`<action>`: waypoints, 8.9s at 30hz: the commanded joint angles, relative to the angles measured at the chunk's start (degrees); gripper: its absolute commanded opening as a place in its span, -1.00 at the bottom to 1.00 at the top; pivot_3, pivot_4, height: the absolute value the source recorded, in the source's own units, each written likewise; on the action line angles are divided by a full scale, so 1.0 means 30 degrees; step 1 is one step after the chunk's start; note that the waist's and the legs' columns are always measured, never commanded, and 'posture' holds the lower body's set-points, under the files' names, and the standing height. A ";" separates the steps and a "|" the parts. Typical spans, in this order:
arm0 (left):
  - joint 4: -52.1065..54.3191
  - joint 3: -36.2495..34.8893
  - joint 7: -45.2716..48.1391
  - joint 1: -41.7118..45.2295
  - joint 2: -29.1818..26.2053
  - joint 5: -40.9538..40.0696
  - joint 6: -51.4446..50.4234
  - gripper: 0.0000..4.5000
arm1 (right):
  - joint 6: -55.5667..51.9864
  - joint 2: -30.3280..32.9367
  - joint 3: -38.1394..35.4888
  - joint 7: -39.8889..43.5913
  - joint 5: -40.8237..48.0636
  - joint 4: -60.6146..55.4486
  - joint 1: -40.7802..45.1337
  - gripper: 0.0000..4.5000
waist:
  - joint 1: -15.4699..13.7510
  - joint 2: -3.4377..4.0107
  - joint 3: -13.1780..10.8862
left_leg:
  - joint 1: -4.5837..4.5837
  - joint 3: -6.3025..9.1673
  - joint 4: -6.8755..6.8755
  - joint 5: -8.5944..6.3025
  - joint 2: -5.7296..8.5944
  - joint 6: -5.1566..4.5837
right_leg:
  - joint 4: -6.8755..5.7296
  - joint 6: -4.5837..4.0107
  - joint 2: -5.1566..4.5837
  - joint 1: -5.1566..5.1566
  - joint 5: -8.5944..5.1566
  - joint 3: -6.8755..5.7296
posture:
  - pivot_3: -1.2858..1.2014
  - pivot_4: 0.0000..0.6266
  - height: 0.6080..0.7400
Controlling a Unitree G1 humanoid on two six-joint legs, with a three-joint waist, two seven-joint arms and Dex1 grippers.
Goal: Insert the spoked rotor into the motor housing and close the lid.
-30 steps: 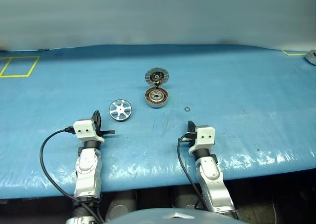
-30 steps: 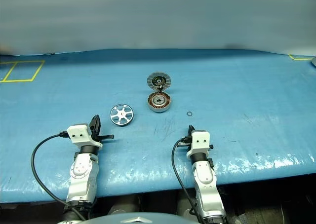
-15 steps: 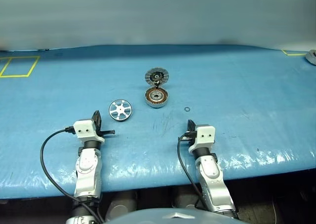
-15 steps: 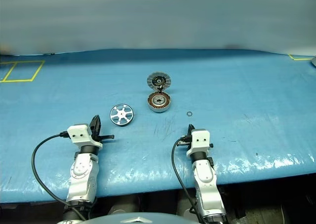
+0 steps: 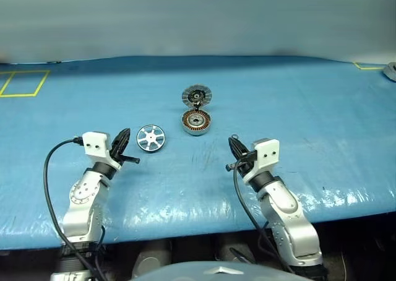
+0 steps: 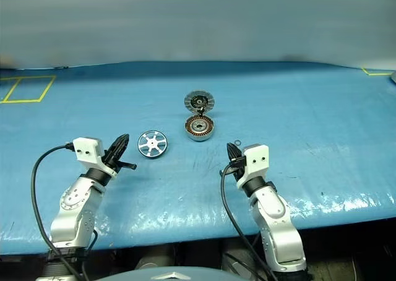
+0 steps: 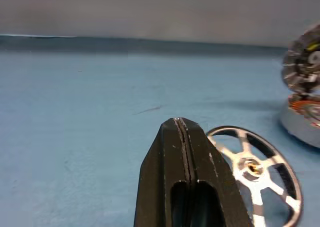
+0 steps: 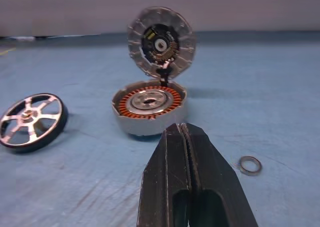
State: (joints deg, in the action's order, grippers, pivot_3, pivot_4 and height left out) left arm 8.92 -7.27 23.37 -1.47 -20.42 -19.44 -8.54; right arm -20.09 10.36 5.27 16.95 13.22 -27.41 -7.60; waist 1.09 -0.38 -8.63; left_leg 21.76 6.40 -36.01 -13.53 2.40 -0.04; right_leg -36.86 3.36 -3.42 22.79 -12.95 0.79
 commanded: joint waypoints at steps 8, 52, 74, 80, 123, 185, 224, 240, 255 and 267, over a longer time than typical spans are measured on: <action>0.1620 0.0825 0.2026 -0.0260 -0.1486 0.0106 -0.1899 0.44 | -0.2668 0.2658 0.0351 0.1322 0.0308 -0.1506 0.0292 0.46 | -0.0011 -0.0002 -0.0003 | -0.0002 -0.0005 0.0000 0.0001 -0.0008 0.0002 | -0.0007 -0.0072 -0.0001 0.0004 -0.0044 0.0002 | 0.03 -0.52 1.00; 0.3316 0.3575 0.3713 -0.2125 -0.1663 0.1189 -0.2370 0.99 | -0.4828 0.0833 0.7940 0.6698 -0.5759 1.7220 1.9702 0.99 | 0.0301 0.0014 -0.0095 | 0.0032 -0.0020 0.0024 -0.0009 0.0005 -0.0002 | -0.0015 -0.0106 -0.0010 0.0082 0.0060 0.0006 | 0.03 -0.52 1.00; 0.3094 0.2647 0.3248 -0.2584 -0.1438 0.1223 -0.1976 1.00 | -1.3692 -0.0512 0.7469 0.7942 -0.4764 1.0720 1.3633 -0.18 | 0.0345 0.0052 0.0142 | -0.0037 0.0012 0.0026 -0.0034 0.0001 0.0007 | -0.0016 -0.0110 -0.0005 0.0009 0.0053 -0.0006 | 0.03 -0.52 1.00; 0.3113 0.2561 0.3219 -0.2688 -0.1578 0.1263 -0.2135 1.00 | -1.5728 -0.0740 0.8663 0.6396 -0.4860 0.5867 1.0443 -0.18 | 0.0382 0.0055 0.0250 | -0.0100 0.0034 0.0025 -0.0047 -0.0010 0.0025 | -0.0019 -0.0057 0.0007 0.0011 -0.0026 -0.0018 | 0.03 -0.52 1.00; 0.2577 0.3049 0.4705 -0.2446 -0.0903 0.1020 0.0723 1.00 | -1.0246 -0.0021 -0.1309 -0.1231 -0.2719 -0.2512 0.3421 0.67 | 0.0208 0.0084 0.0050 | 0.0126 -0.0013 0.0031 -0.0042 -0.0015 0.0039 | -0.0034 0.0007 -0.0018 0.0195 -0.0056 0.0010 | 0.03 -0.52 1.00; -0.1693 0.3547 0.5868 -0.3537 -0.0082 0.1739 0.6162 1.00 | -0.8070 0.0229 0.7212 0.1301 -0.2841 -0.0373 0.5080 -0.70 | 0.0048 0.0059 -0.0028 | 0.0043 0.0036 0.0020 -0.0071 0.0002 -0.0013 | 0.0007 0.0016 -0.0029 0.0053 -0.0094 -0.0035 | 0.03 -0.52 1.00; -0.1619 0.3577 0.5651 -0.3632 0.0121 0.1776 0.6171 1.00 | -0.9060 0.0162 0.6291 0.1935 -0.1216 -0.2467 0.4487 0.04 | 0.0063 0.0061 -0.0028 | 0.0033 0.0039 0.0010 -0.0068 0.0002 -0.0011 | -0.0005 0.0023 -0.0026 0.0043 -0.0087 -0.0030 | 0.03 -0.52 1.00; -0.2101 0.3732 0.5753 -0.3389 0.0211 0.1857 0.6401 1.00 | -1.4737 0.0232 0.7506 -0.0938 -0.2618 -0.1936 0.7866 -0.99 | 0.0035 0.0060 -0.0027 | 0.0037 0.0050 0.0013 -0.0067 0.0023 -0.0009 | 0.0000 0.0014 -0.0039 0.0047 -0.0083 -0.0036 | 0.03 -0.52 1.00; -0.2599 0.3609 0.5793 -0.3497 0.0333 0.1863 0.6913 1.00 | -1.3813 -0.0023 0.8224 -0.0544 -0.2510 -0.0758 0.7656 -0.99 | 0.0091 0.0061 -0.0028 | 0.0036 0.0050 0.0011 -0.0066 0.0010 -0.0007 | -0.0005 0.0018 -0.0028 0.0047 -0.0084 -0.0043 | 0.03 -0.52 1.00; -0.2699 0.3524 0.5879 -0.3550 0.0269 0.1747 0.6828 1.00 | -1.2865 -0.0363 0.8247 -0.0501 -0.2359 -0.0332 0.7242 -0.99 | 0.0103 0.0060 -0.0027 | 0.0035 0.0048 0.0009 -0.0066 0.0009 -0.0007 | -0.0005 0.0019 -0.0027 0.0047 -0.0083 -0.0042 | 0.03 -0.52 1.00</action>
State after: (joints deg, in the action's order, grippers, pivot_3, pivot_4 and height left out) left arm 0.94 3.65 41.05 -11.89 -19.39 -14.09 11.75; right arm -60.21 9.92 30.07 15.16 5.82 -27.28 14.25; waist 1.40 -0.20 -8.71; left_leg 21.87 6.54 -35.99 -13.72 2.43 -0.06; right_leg -36.87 3.42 -3.50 22.93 -13.20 0.66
